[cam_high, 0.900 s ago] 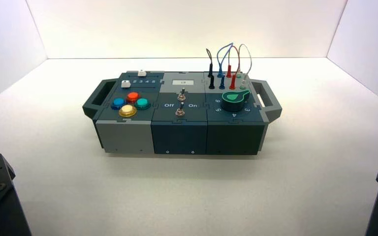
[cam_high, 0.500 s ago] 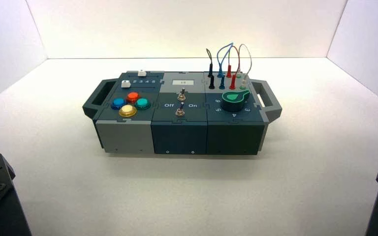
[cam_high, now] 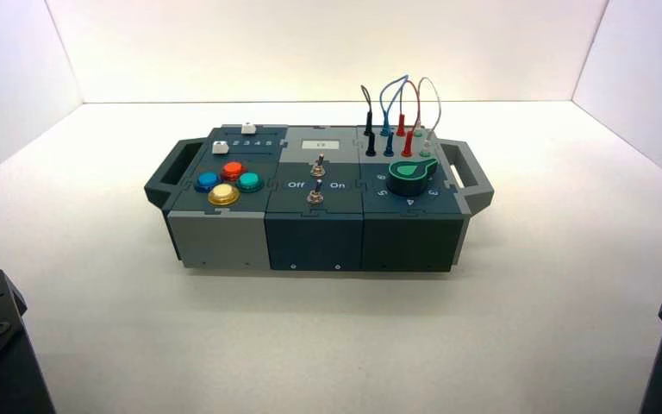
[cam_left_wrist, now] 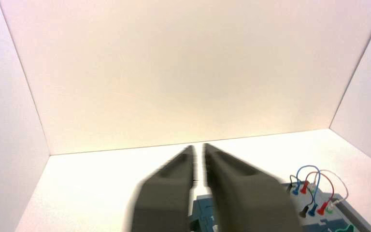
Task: Close left gripper.
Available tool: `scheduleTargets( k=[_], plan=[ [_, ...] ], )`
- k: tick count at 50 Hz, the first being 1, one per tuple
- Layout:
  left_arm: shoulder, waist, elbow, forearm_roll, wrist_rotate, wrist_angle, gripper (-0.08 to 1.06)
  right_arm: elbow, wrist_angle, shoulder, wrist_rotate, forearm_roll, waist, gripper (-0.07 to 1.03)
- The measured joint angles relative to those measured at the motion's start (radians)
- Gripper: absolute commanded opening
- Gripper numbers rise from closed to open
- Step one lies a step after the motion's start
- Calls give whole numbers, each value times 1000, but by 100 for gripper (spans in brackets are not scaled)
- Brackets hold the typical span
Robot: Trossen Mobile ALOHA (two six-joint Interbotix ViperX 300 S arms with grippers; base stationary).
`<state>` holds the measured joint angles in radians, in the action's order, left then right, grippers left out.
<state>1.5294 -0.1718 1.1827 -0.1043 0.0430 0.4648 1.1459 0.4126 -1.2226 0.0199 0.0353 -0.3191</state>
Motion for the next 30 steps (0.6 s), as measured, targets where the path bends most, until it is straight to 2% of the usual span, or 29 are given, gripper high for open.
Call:
scheduleTargets(
  k=[14, 30],
  plan=[
    [18, 34, 0, 0, 0, 5, -3, 0, -2, 2, 2, -2, 0, -2],
    [6, 35, 0, 0, 0, 6, -3, 0, -2, 0, 2, -3, 0, -2]
  ],
)
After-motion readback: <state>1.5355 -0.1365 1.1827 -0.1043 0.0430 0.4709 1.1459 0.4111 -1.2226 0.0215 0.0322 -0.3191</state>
